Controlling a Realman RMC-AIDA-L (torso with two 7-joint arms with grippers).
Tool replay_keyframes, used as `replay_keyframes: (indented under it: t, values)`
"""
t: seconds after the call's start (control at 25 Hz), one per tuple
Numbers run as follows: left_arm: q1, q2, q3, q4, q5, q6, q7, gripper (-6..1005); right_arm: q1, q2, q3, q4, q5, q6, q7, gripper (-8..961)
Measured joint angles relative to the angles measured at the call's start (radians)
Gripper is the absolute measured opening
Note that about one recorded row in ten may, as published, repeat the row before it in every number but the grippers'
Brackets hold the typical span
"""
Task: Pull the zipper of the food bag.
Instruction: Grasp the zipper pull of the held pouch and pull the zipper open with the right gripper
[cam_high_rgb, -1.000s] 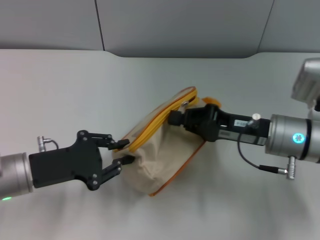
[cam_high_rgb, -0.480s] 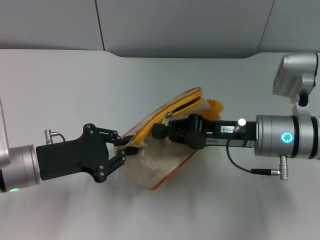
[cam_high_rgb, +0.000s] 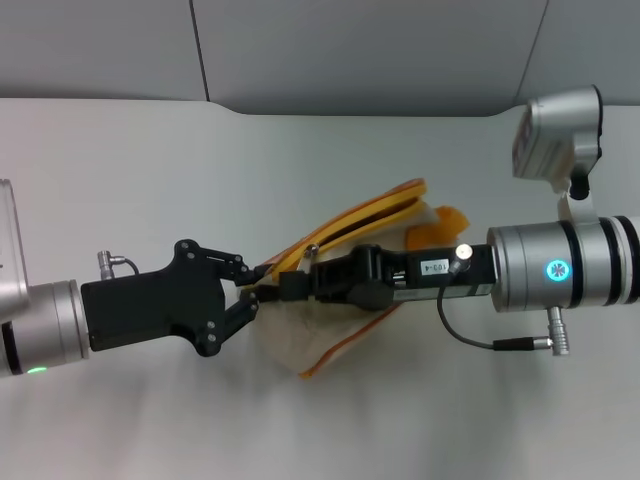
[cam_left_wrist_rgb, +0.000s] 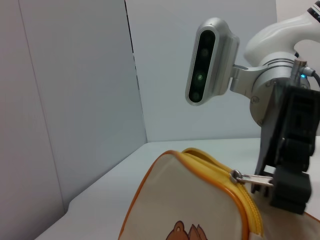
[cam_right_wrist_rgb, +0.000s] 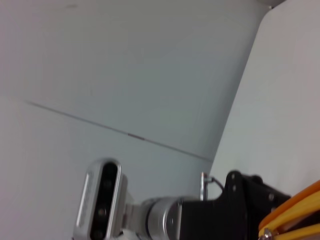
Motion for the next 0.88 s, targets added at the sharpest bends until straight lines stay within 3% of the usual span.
replay_keyframes:
  t: [0.48,0.68,0.8,0.88]
  values:
    - [-0.016,-0.001,0.001,-0.01,0.0,-0.003,-0.026,109,0.014,0.004,-0.033,0.003,0.002,0.004,0.027,16]
    - [-0.006,-0.001,0.0,-0.011,-0.001,-0.001,-0.026,109,-0.038,0.001,-0.006,-0.047,0.011,-0.046,-0.006,16]
    - [0.0,0.0,-0.006,-0.011,-0.001,-0.01,-0.028,110,-0.093,-0.01,0.029,-0.124,0.014,-0.093,-0.014,17]
    - [0.002,0.0,-0.009,-0.011,-0.001,-0.017,-0.038,110,-0.121,-0.03,0.051,-0.165,0.015,-0.129,-0.037,48]
